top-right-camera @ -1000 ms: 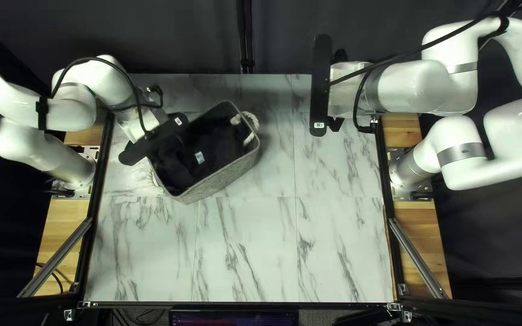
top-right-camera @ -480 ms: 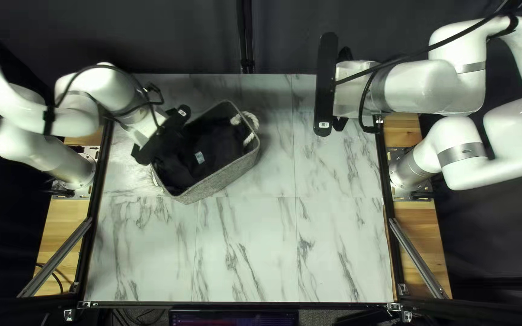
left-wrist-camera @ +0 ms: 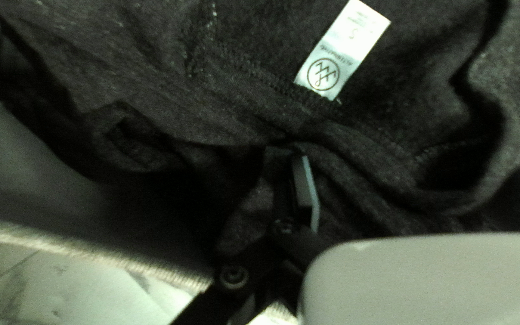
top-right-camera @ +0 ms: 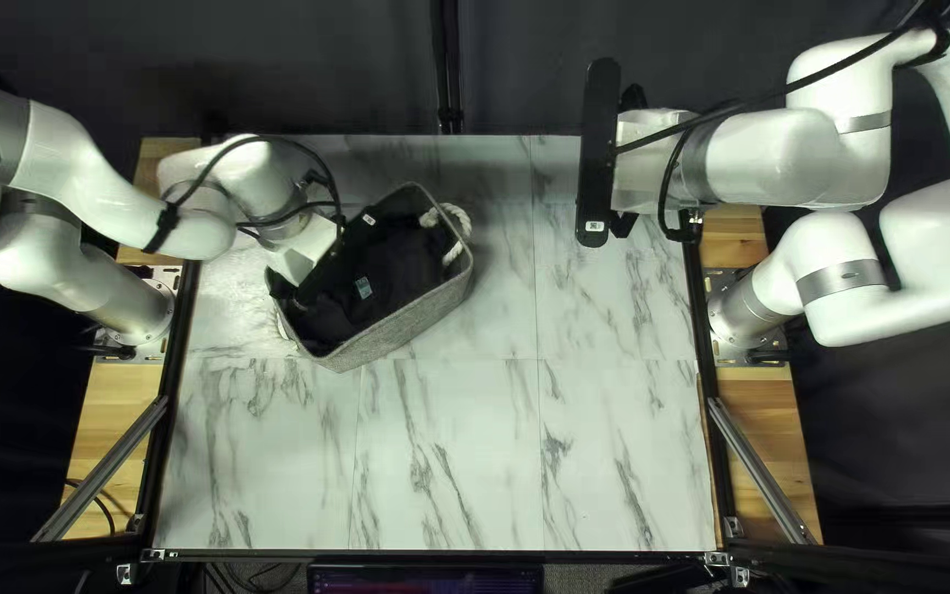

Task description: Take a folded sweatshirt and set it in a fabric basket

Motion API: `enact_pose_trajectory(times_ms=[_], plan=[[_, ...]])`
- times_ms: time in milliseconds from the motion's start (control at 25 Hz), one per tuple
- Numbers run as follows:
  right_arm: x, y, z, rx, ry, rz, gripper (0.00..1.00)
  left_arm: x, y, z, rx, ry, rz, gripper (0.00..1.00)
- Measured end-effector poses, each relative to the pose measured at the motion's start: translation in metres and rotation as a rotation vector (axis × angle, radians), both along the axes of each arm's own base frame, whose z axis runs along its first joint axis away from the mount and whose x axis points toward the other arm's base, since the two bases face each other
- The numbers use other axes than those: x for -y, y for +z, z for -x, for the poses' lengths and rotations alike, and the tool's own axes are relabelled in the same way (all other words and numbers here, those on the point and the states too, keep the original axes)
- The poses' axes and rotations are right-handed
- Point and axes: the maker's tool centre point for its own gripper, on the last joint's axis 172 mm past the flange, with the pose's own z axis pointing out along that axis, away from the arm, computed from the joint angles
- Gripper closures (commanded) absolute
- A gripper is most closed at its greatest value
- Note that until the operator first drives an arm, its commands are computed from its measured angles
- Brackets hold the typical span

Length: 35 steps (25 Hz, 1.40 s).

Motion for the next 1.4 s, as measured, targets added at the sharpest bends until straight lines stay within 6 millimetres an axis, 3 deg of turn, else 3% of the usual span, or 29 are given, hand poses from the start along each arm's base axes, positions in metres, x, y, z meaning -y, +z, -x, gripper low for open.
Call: enact_pose_trajectory(times_ms=[120,280,600,920,1400], plan=[[0.003,-0.002,-0.002,0.008,-0.002,-0.016,0.00,-0.003,0.031,0.004,0.054,-0.001,-0.005,0.00],[0.005,-0.004,-0.003,0.005,-0.001,-0.035,0.00,-0.022,0.053,0.020,0.138,0.070,0.006,0.00],[0.014,-0.007,-0.003,-0.017,-0.037,-0.057,0.00,-0.064,0.043,0.022,0.231,0.363,-0.008,0.00],[0.013,-0.014,-0.008,-0.042,-0.053,-0.065,0.00,-0.107,0.035,0.040,0.286,0.554,-0.045,0.00],[0.012,-0.014,-0.009,-0.046,-0.051,-0.067,0.00,-0.111,0.035,0.042,0.296,0.560,-0.048,0.00]])
